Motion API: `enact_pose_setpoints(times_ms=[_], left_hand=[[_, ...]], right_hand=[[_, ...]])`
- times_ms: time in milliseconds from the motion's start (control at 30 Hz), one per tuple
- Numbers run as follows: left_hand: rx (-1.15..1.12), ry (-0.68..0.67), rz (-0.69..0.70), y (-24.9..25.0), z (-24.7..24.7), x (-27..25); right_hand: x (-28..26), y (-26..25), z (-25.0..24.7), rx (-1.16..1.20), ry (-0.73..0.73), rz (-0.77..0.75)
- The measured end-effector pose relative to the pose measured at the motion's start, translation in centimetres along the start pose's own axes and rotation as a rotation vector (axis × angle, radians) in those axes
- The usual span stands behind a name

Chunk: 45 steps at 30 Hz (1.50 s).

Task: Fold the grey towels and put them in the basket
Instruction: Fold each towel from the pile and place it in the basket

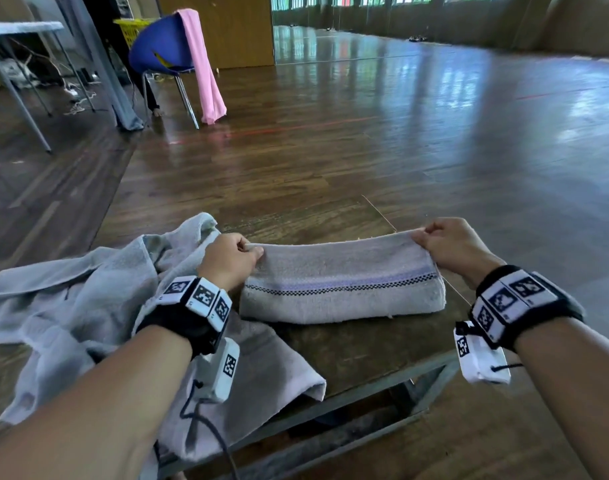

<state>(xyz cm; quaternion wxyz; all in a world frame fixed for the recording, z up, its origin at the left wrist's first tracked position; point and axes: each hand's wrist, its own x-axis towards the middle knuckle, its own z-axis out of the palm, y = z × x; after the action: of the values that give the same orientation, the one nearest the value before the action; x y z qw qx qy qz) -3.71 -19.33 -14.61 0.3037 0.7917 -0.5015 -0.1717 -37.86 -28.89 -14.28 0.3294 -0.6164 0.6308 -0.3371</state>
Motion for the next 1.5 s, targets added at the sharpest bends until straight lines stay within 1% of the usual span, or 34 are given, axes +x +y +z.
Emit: enact_pose_setpoints(times_ms=[100, 200, 367, 467, 600, 700, 767, 833, 867, 933, 1033, 1067, 1100, 1133, 1167, 1200, 1233, 1267, 1333, 1367, 1400, 1433, 1500], left_hand=[[0.050, 0.039, -0.014, -0.3, 0.9, 1.0], [0.044, 0.057, -0.034, -0.3, 1.5, 1.6], [0.041, -0.024, -0.060, -0.1, 2.2, 1.9], [0.053, -0.036, -0.050, 0.1, 2.0, 1.7], [0.104, -0.083, -0.054, 0.1, 1.4, 1.3], [0.155, -0.111, -0.021, 0.0, 1.0, 0.8], [0.166, -0.103, 0.012, 0.0, 0.5, 0.4], [0.151, -0.044, 0.069, 0.5, -0.2, 0.1], [0.135, 0.012, 0.109, 0.9, -0.6, -0.1], [0.064, 0.169, 0.213, 2.1, -1.7, -0.7], [-0.049, 0.465, 0.375, 3.7, -3.8, -1.7], [-0.084, 0.539, 0.419, 3.9, -4.5, -2.0], [-0.120, 0.580, 0.456, 3.9, -5.1, -2.2], [-0.152, 0.590, 0.483, 3.8, -5.6, -2.6], [-0.170, 0.570, 0.503, 3.5, -5.9, -3.0], [-0.163, 0.523, 0.509, 2.9, -6.0, -3.4], [-0.117, 0.445, 0.493, 2.2, -5.9, -3.7], [-0.030, 0.326, 0.457, 1.3, -5.7, -4.0], [0.161, 0.027, 0.343, -0.6, -4.6, -4.6], [0.224, -0.078, 0.276, -1.4, -4.1, -4.8], [0.249, -0.119, 0.205, -2.1, -3.7, -4.9], [0.237, -0.113, 0.140, -2.5, -3.5, -4.9], [0.176, -0.037, 0.072, -2.5, -3.2, -4.5]], right_hand=[[1.3, 0.3, 1.2, -0.093, -0.022, 0.006], [2.1, 0.7, 2.1, -0.139, -0.065, 0.045], [2.6, 1.0, 2.8, -0.156, -0.043, 0.086], [2.4, 1.0, 2.6, -0.148, -0.024, 0.102], [1.5, 0.9, 2.1, -0.147, 0.026, 0.041], [0.3, 0.5, 1.7, -0.215, 0.046, -0.029], [-0.4, 0.0, 1.3, -0.239, 0.069, -0.056], [-1.0, -1.0, 0.6, -0.275, 0.094, -0.081], [-1.2, -1.7, 0.3, -0.283, 0.117, -0.097], [-1.5, -3.2, -0.4, -0.240, 0.198, -0.139], [-1.9, -5.1, -1.6, -0.039, 0.367, -0.214], [-2.2, -5.4, -2.0, 0.039, 0.405, -0.239], [-2.5, -5.3, -2.5, 0.111, 0.422, -0.267], [-2.9, -5.0, -2.9, 0.163, 0.421, -0.296], [-3.4, -4.3, -3.2, 0.190, 0.391, -0.322], [-4.0, -3.2, -3.3, 0.185, 0.330, -0.337], [-4.5, -2.0, -3.4, 0.153, 0.234, -0.323], [-5.1, -0.8, -3.4, 0.095, 0.108, -0.275], [-6.0, 1.7, -3.3, -0.074, -0.126, -0.122], [-6.2, 2.8, -3.2, -0.148, -0.175, -0.054], [-6.1, 3.6, -3.2, -0.202, -0.166, -0.008], [-6.0, 4.1, -3.2, -0.237, -0.123, 0.020], [-5.6, 4.5, -3.1, -0.245, -0.055, 0.042]])
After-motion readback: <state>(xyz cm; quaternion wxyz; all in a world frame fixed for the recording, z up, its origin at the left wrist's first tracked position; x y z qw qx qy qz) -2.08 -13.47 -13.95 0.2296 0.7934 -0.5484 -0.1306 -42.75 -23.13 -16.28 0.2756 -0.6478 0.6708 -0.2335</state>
